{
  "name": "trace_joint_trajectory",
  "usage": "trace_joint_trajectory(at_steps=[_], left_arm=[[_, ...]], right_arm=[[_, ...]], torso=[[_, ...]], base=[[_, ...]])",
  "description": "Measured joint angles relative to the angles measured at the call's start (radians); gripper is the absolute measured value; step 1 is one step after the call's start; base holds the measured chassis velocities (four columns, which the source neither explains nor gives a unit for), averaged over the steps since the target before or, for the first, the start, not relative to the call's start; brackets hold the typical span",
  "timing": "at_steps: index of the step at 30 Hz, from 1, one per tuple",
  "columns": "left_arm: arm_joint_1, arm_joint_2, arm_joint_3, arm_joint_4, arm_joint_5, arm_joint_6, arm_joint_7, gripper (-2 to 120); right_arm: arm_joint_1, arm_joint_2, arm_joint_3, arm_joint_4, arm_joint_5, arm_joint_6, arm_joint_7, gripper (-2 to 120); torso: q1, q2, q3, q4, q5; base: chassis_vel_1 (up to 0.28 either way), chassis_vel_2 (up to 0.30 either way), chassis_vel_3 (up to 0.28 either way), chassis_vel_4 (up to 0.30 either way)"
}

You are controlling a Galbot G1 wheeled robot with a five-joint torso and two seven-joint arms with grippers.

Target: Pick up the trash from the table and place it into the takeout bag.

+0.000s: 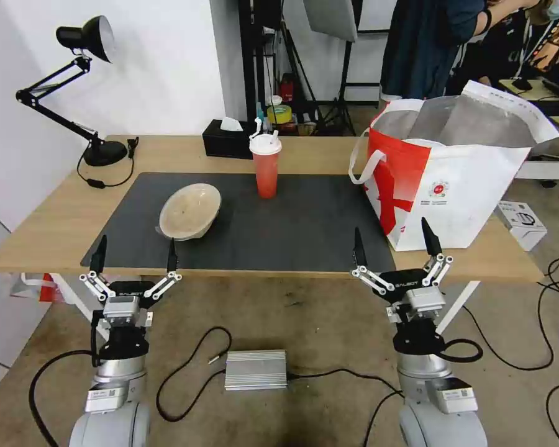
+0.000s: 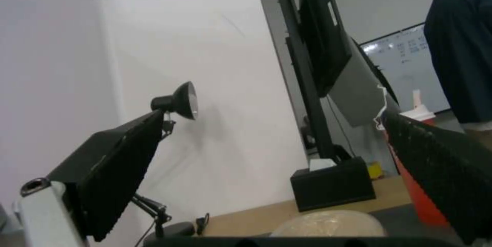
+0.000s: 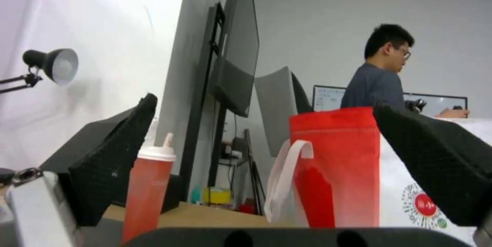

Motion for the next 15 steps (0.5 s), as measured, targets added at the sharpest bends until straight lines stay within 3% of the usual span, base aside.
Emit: trace_joint_trajectory(at_steps=[15], left_arm=[[0.003, 0.000, 0.001, 0.000, 0.003, 0.000, 0.000, 100]], right_arm=[[0.001, -0.001, 0.001, -0.035, 0.002, 0.028, -0.002, 100]], torso=[[0.000, 0.000, 0.000, 0.0000, 0.0000]], base=[[0.000, 0.000, 0.000, 0.000]])
